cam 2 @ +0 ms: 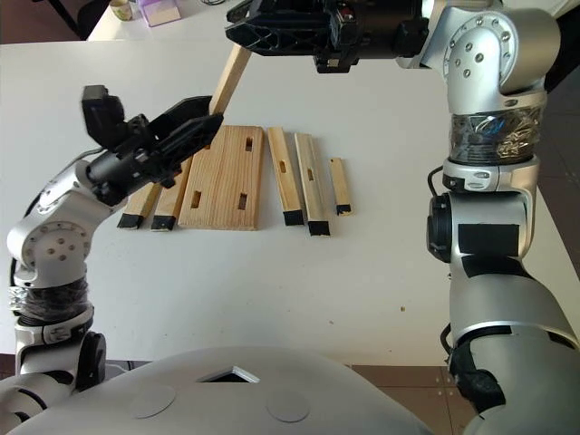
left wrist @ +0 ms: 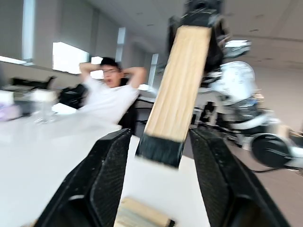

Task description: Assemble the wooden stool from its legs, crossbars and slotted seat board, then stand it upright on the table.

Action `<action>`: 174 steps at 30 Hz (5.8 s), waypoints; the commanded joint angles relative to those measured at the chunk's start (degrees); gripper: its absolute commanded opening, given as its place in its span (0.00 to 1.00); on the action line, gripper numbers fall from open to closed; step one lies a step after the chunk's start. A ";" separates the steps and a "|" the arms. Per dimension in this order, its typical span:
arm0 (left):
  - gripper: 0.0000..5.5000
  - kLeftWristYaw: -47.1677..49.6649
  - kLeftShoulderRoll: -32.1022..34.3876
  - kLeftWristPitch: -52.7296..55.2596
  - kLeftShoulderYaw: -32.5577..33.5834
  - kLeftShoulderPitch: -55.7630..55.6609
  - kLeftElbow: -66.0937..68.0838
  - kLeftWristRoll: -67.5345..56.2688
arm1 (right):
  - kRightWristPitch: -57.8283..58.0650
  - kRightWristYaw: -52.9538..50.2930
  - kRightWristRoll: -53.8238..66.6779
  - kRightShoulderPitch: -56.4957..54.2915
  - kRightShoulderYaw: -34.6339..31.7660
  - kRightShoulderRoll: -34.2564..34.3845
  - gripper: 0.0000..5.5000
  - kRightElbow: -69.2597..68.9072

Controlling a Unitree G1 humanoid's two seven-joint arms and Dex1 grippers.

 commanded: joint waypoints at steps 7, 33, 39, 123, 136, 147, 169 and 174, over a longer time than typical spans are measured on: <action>0.41 23.05 -18.05 -13.85 -0.63 2.69 5.91 14.29 | -41.31 6.94 -26.06 7.62 12.12 -4.05 0.24 20.49; 0.41 33.40 -24.60 -18.92 2.11 3.71 7.35 17.80 | -58.07 13.90 -31.50 8.40 9.82 -1.89 0.24 29.13; 0.41 33.10 -24.46 -18.71 1.88 3.54 7.68 17.90 | -56.24 14.29 -30.58 9.10 9.16 -0.76 0.24 28.22; 0.41 30.13 -24.85 -20.21 -0.25 5.55 8.77 17.48 | -40.78 3.77 -27.71 25.47 1.07 -10.66 0.47 9.46; 0.41 30.04 -23.82 -20.17 0.43 2.25 11.83 17.53 | -14.15 -31.91 -16.80 28.29 -2.57 8.59 0.47 -16.35; 0.41 29.45 -24.02 -21.80 1.16 1.84 13.25 17.65 | -13.66 -35.43 -13.51 29.66 -3.79 10.78 0.47 -20.28; 0.41 28.96 -24.44 -23.21 1.43 2.13 14.50 17.84 | -18.22 -34.98 -13.88 29.60 -2.53 9.51 0.47 -15.59; 0.41 29.82 -24.64 -23.22 1.76 4.50 11.87 17.60 | -7.36 -34.06 -5.96 30.65 -4.95 5.68 0.47 -28.70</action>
